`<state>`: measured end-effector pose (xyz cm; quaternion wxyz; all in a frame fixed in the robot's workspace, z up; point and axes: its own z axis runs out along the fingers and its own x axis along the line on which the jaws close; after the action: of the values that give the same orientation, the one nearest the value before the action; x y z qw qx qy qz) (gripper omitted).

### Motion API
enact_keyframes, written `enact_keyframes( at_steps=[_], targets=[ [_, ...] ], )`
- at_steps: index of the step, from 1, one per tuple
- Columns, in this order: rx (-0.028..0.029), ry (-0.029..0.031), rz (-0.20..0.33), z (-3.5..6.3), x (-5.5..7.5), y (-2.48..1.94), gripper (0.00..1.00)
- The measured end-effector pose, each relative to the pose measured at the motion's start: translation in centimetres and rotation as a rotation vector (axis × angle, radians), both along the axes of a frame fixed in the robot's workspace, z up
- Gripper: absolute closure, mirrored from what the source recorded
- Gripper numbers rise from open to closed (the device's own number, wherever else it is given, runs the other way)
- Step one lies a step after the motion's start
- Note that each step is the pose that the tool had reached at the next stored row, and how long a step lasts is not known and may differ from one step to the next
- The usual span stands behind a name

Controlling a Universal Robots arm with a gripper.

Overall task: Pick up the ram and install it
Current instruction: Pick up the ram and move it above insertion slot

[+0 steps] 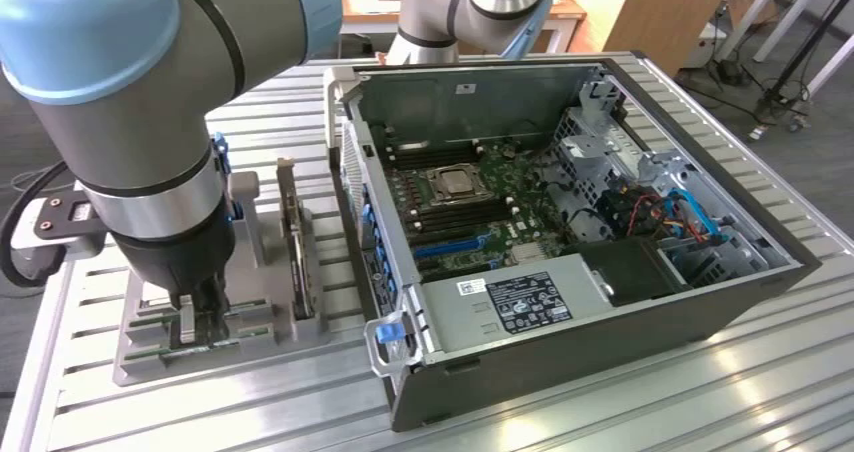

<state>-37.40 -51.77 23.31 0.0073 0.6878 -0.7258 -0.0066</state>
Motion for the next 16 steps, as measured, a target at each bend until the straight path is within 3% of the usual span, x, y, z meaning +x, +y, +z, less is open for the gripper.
enact_keyframes(
  at_steps=[16],
  targets=[
    [0.0001, 0.0014, 0.007, -1.47, 0.0, 0.00, 0.64]
  ],
)
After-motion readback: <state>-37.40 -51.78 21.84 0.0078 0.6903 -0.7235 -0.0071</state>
